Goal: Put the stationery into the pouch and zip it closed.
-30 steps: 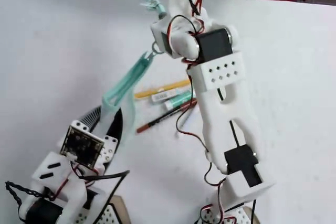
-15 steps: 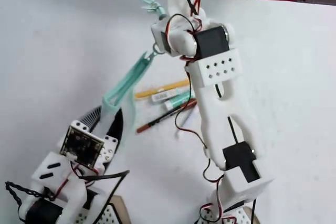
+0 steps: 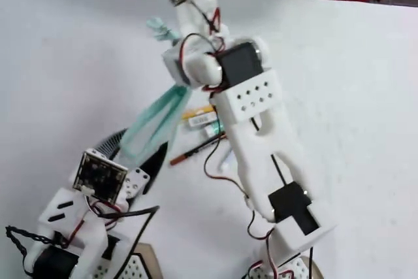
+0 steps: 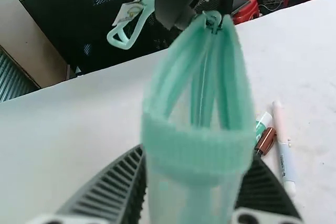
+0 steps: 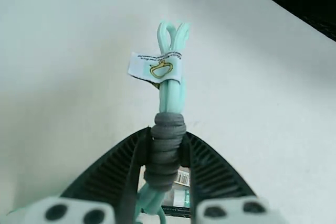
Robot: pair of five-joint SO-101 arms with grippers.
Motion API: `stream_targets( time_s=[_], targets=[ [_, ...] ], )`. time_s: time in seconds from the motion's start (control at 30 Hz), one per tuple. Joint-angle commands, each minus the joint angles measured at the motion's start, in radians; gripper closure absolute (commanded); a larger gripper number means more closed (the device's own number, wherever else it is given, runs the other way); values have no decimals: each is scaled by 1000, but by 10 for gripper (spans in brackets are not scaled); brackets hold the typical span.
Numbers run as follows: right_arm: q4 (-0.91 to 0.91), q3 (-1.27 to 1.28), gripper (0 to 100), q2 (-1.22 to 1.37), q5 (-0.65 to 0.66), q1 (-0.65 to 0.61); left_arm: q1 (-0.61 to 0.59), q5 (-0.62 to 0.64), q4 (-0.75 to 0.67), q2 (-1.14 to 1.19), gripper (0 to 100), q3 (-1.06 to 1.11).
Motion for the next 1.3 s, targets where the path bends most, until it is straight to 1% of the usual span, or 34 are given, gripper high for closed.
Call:
stream_targets(
  time_s=[0.0, 0.13, 0.2, 0.27, 0.33, 0.43, 0.5, 0.63, 0.8, 0.87, 1.0, 1.1, 1.17, 1.27],
  targets=[
    [5, -15, 981, -53, -12, -53, 1, 0, -54, 2, 771, -5],
    [5, -17, 981, -54, -11, -74, -4, -8, -51, 2, 778, 0],
    [5, -17, 978, -54, -11, -70, -5, -8, -48, 2, 825, 3],
    [12, -18, 968, -64, -11, -67, -5, -8, -43, 2, 908, 3],
    [35, -18, 902, -94, -12, -68, -5, -9, -43, 2, 980, 3],
    [48, -18, 751, -174, -11, -76, -5, -9, -48, 2, 958, 14],
    [44, -18, 695, -240, -5, -74, -5, -9, -55, 2, 959, 37],
    [47, -15, 715, -361, -5, -67, -5, -9, -94, 2, 959, 74],
    [48, -9, 718, -460, -5, -56, -18, -9, -101, 2, 959, 75],
    [68, -8, 718, -472, -6, -13, -47, -9, -121, 2, 959, 72],
    [142, -8, 718, -437, -11, 87, -105, 0, -221, 2, 959, 80],
    [217, -6, 719, -375, -12, 173, -101, 0, -247, 7, 957, 80],
    [223, 44, 724, -332, -17, 239, -101, 0, -250, 7, 955, 84],
    [209, 158, 764, -282, -71, 302, -101, 0, -293, 8, 954, 120]
  ],
)
